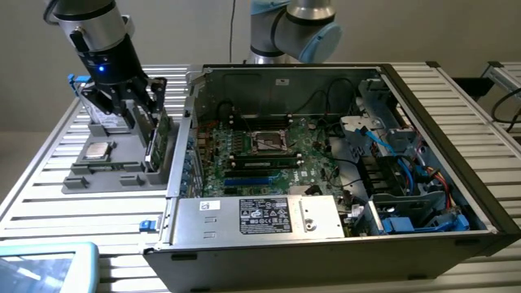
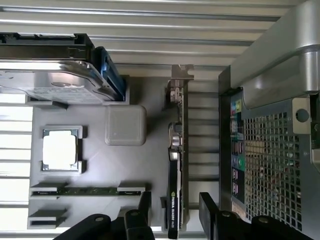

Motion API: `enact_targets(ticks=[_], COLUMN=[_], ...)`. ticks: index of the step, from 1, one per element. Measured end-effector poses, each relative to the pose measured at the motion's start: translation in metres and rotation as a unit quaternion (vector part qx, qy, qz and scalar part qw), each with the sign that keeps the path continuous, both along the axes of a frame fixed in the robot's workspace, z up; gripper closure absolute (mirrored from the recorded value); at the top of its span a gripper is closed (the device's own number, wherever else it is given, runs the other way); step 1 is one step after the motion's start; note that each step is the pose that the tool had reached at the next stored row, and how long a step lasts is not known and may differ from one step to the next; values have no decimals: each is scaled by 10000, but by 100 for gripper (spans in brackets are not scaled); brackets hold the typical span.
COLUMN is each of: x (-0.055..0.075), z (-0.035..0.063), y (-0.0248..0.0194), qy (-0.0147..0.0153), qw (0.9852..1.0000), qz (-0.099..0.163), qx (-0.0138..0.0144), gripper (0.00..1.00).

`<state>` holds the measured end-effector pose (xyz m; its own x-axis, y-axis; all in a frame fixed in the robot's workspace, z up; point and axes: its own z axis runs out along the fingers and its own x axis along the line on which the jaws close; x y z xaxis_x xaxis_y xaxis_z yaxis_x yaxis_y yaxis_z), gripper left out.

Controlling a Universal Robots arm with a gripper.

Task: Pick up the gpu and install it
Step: 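Pick up the gpu and move the gpu toward the slot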

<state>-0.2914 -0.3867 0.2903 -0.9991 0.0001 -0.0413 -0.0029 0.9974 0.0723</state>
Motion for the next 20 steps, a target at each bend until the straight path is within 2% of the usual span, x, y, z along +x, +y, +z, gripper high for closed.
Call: enact_targets(ticks=[1, 2, 6, 7, 13, 20], x=[-1, -3, -9, -12, -19, -18], z=[-16, -25, -55, -70, -179, -306], y=[0, -1, -4, -10, -28, -29], qy=[-1, -3, -35, -37, -38, -38], qw=[10000, 10000, 9999, 9998, 9998, 9998], qz=[-1, -1, -2, -3, -13, -18], qx=[10, 32, 158, 171, 175, 175], gripper=[50, 50, 50, 50, 50, 50])
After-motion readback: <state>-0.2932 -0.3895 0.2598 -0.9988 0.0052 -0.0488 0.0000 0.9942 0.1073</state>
